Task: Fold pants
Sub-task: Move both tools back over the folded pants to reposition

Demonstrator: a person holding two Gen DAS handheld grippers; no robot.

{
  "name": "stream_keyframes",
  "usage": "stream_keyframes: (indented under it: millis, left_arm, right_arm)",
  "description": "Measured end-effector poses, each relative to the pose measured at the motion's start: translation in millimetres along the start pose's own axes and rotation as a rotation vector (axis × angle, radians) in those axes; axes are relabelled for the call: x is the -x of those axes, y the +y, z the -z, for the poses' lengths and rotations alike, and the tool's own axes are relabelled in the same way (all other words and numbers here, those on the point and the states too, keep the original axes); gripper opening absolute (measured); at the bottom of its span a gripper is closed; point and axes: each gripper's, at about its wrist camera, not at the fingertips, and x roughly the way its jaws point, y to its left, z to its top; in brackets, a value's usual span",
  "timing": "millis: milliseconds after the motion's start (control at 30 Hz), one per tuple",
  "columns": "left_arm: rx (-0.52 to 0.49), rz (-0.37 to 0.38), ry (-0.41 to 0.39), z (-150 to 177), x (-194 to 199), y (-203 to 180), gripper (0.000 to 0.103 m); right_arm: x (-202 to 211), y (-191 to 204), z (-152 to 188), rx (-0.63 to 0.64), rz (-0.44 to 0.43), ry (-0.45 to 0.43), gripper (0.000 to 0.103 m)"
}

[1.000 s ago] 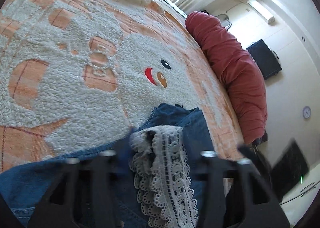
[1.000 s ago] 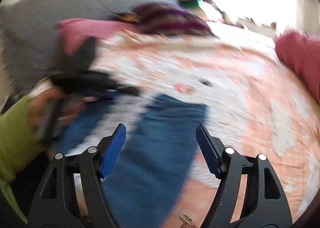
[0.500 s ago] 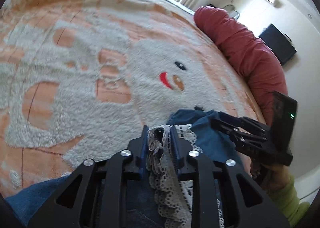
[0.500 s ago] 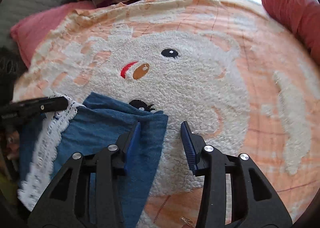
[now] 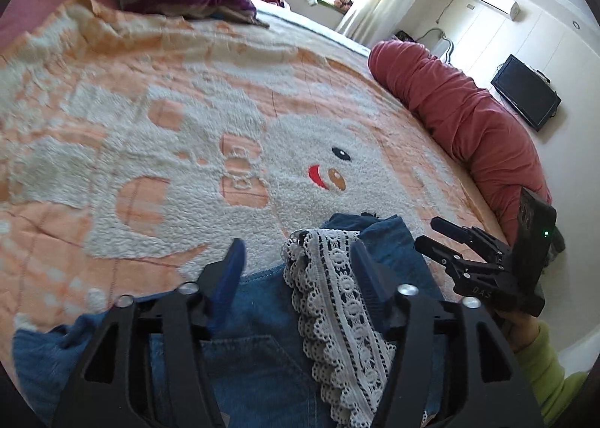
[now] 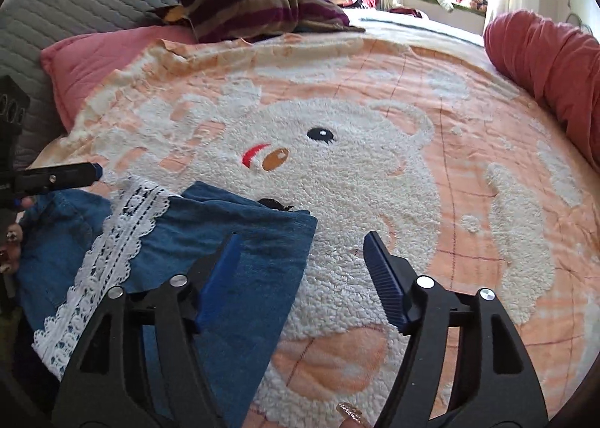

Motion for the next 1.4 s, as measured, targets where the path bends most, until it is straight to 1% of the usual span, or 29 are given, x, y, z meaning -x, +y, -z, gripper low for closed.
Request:
stream_keyframes:
  millis: [33,67,133,167,233,300,467,700,767,800,833,867,900,967,1000,1167,1233,1367,1400]
  left_arm:
    - [0.0,-0.008,-0.009,3,5,-1,0.073]
    - [0.002,-0.011,-0.016,5,8,-3,0.073]
    - [0.01,-0.02,-0.027,10,17,-4,0.083]
    - [0.011,-0.026,-0.034,13,21,-5,0.084]
    - [0.002,-0.044,-0.042,20,30,-8,0.086]
    - [0.0,-0.05,-0.039,27,35,-10,0.091]
    - [0.013,-0.021,0.001,55,48,-16,0.091]
    - [0.086,0.031,0.061,91,61,-15,0.09]
    - [0.086,0.044,0.078,100,64,-21,0.089]
    - [0.086,0.048,0.087,104,65,-24,0.089]
    - [0.09,0.052,0.095,107,65,-26,0.087]
    - [0.099,0.062,0.107,110,64,-28,0.085]
    - [0.111,0.081,0.124,114,62,-30,0.08]
    - [0.13,0.097,0.14,119,59,-31,0.077]
    - [0.133,0.099,0.153,122,57,-34,0.073]
    - [0.172,0.077,0.195,129,42,-38,0.072]
    - [0.183,0.062,0.196,130,36,-39,0.072]
    - [0.159,0.016,0.179,132,28,-45,0.072]
    - [0.145,-0.006,0.172,132,27,-47,0.057]
  right_arm:
    - [3,0,0,-0.003,-0.006,-0.009,0.065]
    - [6,0,0,-0.007,-0.014,-0.016,0.067]
    - [14,2,0,-0.008,-0.024,-0.033,0.072]
    - [17,3,0,-0.006,-0.022,-0.044,0.075]
    - [27,7,1,0.004,-0.02,-0.062,0.077]
    - [37,11,2,0.012,-0.028,-0.083,0.079]
    - [61,22,17,0.023,-0.057,-0.111,0.08]
    - [84,41,49,0.064,-0.098,-0.088,0.08]
    - [92,47,53,0.08,-0.124,-0.094,0.079]
    - [96,51,55,0.094,-0.139,-0.097,0.075]
    - [98,54,57,0.104,-0.149,-0.095,0.073]
    - [99,57,59,0.112,-0.162,-0.089,0.072]
    - [101,61,63,0.124,-0.176,-0.081,0.071]
    - [102,66,68,0.142,-0.186,-0.071,0.068]
    - [103,67,71,0.145,-0.191,-0.068,0.068]
    - [105,75,81,0.16,-0.208,-0.05,0.068]
    - [102,75,84,0.161,-0.207,-0.032,0.068]
    - [95,76,89,0.16,-0.192,-0.006,0.068]
    - [95,77,90,0.162,-0.191,-0.003,0.068]
